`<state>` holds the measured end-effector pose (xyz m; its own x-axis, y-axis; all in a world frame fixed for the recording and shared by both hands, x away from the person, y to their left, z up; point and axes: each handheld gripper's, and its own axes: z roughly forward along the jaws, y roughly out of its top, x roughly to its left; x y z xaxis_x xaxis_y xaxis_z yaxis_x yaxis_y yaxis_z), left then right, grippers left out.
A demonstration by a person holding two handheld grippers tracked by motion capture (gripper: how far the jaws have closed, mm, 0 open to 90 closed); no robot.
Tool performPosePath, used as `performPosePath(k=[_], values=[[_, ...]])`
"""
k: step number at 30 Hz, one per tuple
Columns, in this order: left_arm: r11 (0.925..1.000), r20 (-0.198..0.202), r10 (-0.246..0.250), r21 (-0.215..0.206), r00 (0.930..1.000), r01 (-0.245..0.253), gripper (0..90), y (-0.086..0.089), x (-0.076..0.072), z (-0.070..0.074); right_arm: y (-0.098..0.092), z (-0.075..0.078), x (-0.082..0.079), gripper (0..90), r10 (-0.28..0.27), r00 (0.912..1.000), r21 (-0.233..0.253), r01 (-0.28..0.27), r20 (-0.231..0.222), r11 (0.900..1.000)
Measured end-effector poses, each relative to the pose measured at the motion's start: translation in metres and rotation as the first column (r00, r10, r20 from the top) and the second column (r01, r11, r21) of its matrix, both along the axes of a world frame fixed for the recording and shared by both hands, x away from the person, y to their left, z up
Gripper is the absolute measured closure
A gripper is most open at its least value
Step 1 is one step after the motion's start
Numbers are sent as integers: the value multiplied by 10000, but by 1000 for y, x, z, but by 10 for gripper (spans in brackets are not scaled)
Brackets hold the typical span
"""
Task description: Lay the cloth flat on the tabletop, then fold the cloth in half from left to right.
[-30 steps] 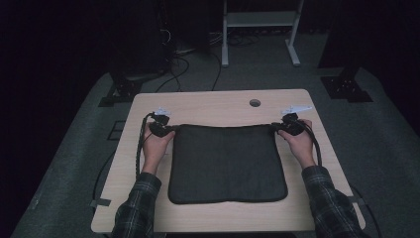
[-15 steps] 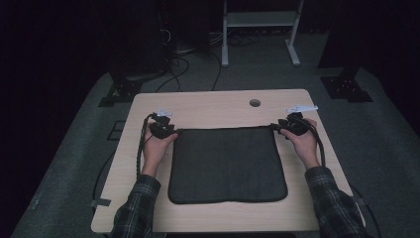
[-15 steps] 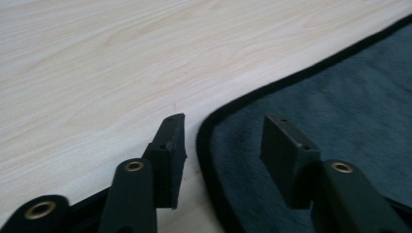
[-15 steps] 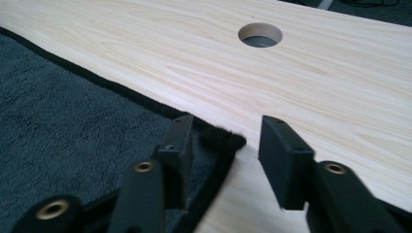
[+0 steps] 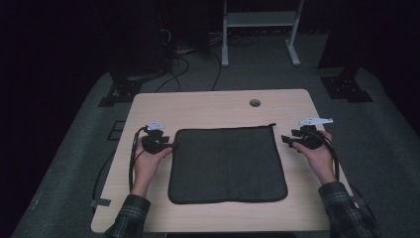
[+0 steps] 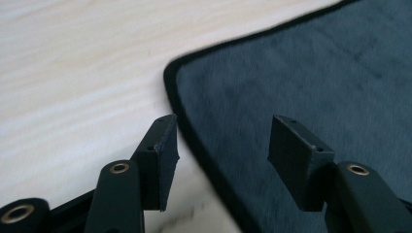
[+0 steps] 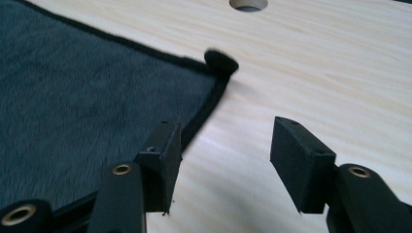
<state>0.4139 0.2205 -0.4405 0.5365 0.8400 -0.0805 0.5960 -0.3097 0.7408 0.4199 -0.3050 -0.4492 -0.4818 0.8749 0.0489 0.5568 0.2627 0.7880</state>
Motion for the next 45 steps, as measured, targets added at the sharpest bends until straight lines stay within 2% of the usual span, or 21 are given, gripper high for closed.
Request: performPosePath(k=[8, 12, 15, 19, 21, 25, 33, 37, 42, 45], values=[[9996, -112, 240, -127, 9996, -241, 416, 15, -32, -8, -15, -11, -27, 430, -63, 9997, -153, 60, -230, 9999], [9993, -79, 360, -121, 9993, -361, 415, 21, -42, -11, -26, -20, -33, 425, -338, 9986, -306, 326, -399, 9990], [9992, -90, 385, -94, 9992, -386, 413, 21, -45, -14, -29, -23, -35, 419, -464, 9977, -206, 454, -486, 9988], [9993, -98, 374, 20, 9993, -374, 412, 14, -45, -18, -31, -28, -37, 410, -479, 9977, -540, 453, -482, 9975], [9994, -167, 341, -11, 9993, -341, 412, 10, -44, -21, -31, -29, -36, 410, -493, 9978, -548, 468, -446, 9974], [9993, -197, 303, 236, 9993, -298, 417, 3, -40, -25, -32, -31, -36, 407, -476, 9973, -622, 440, -565, 9971], [9953, 64, 621, 741, 9980, -624, 447, 1, -35, -29, -35, -33, -36, 391, -523, 9972, -506, 496, -539, 9975], [9960, -69, 656, 606, 9978, -650, 470, 2, -33, -31, -35, -34, -36, 378, -473, 9981, -561, 450, -404, 9974], [9959, -112, 644, 650, 9979, -636, 539, -2, -34, -30, -34, -36, -36, 354, -414, 9987, -511, 399, -281, 9979], [9961, -176, 614, 645, 9980, -601, 535, -5, -33, -30, -34, -36, -36, 350, -395, 9988, -545, 380, -273, 9978]])
